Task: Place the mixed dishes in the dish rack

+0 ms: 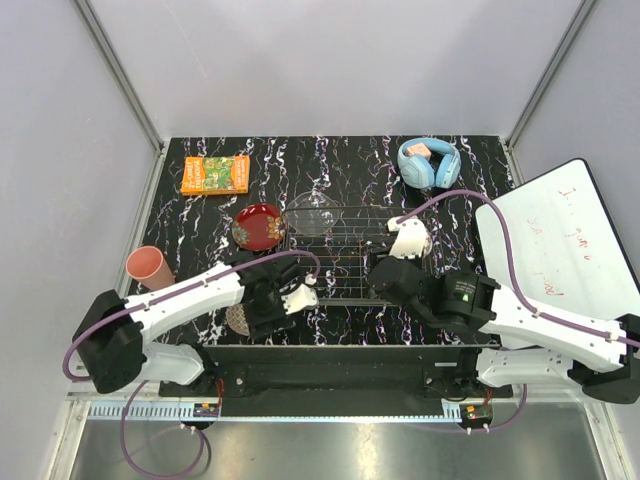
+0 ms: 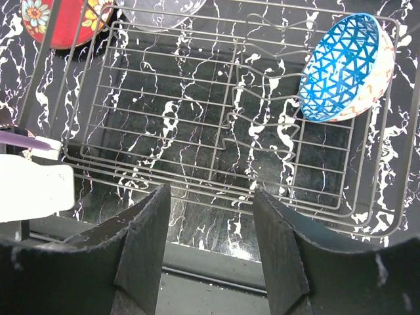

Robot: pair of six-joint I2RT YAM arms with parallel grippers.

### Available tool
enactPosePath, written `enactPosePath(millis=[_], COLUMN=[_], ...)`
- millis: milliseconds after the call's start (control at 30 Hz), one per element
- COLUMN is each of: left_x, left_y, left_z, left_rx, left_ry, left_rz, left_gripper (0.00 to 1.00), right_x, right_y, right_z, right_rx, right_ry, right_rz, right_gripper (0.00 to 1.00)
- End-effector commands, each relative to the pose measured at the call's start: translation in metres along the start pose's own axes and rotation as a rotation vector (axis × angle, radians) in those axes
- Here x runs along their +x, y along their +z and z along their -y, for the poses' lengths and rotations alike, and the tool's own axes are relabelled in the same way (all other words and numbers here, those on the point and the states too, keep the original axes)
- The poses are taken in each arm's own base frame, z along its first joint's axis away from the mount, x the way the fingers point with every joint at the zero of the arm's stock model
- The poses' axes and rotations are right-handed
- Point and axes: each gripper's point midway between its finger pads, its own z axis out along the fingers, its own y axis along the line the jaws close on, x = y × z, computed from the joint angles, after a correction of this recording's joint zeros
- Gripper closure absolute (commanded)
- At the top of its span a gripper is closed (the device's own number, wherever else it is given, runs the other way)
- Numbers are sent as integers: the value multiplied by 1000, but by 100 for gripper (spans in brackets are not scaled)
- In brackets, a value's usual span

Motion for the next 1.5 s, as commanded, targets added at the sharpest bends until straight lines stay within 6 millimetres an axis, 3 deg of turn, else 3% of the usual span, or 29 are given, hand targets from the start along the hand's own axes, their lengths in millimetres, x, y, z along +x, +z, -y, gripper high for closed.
enactPosePath(millis=[0, 133, 167, 233, 267, 333, 500, 700, 767, 833, 1000, 1267, 1333, 1433, 1467], left_x=[-7, -1, -1, 2, 1, 2, 2, 15, 16, 12, -9, -28, -33, -48, -54], left_y=[10, 18, 20, 21, 21, 20, 17, 29, 29, 24, -19, -121, -144, -185, -203], left_z=[-3, -7, -7, -10, -11, -12, -14, -14, -15, -18, -28, -39, -39, -37, -35], left_rx=[-11, -43, -42, -61, -66, -79, -95, -105, -113, -133, -202, -247, -271, -301, -313], left_ry=[1, -4, -4, -9, -9, -13, -13, 1, -2, -15, -43, -102, -92, -59, -31], left_rz=[2, -34, -37, -50, -46, -39, -16, -51, -52, -38, 78, 324, 403, 548, 611], left_gripper=[31, 41, 52, 61, 70, 76, 80, 70, 80, 99, 100, 100, 100, 100, 100], right_x=[-20, -19, -19, -18, -18, -17, -20, -31, -33, -33, -31, -34, -40, -47, -49], right_y=[-9, -9, -8, -7, -7, -5, -4, -9, -11, -11, -11, -12, -13, -18, -18], right_z=[8, 11, 11, 11, 10, 9, 8, 8, 9, 9, 11, 25, 36, 76, 107], right_rx=[22, 28, 31, 36, 36, 41, 47, 47, 44, 43, 53, 109, 160, 319, 434], right_ry=[45, 39, 36, 26, 24, 10, -8, -6, -6, -13, -30, -55, -14, 105, 150], right_rz=[65, 69, 67, 65, 63, 61, 65, 89, 92, 90, 81, 109, 141, 195, 189], right_gripper=[39, 40, 40, 41, 41, 41, 41, 40, 41, 41, 41, 41, 41, 41, 41])
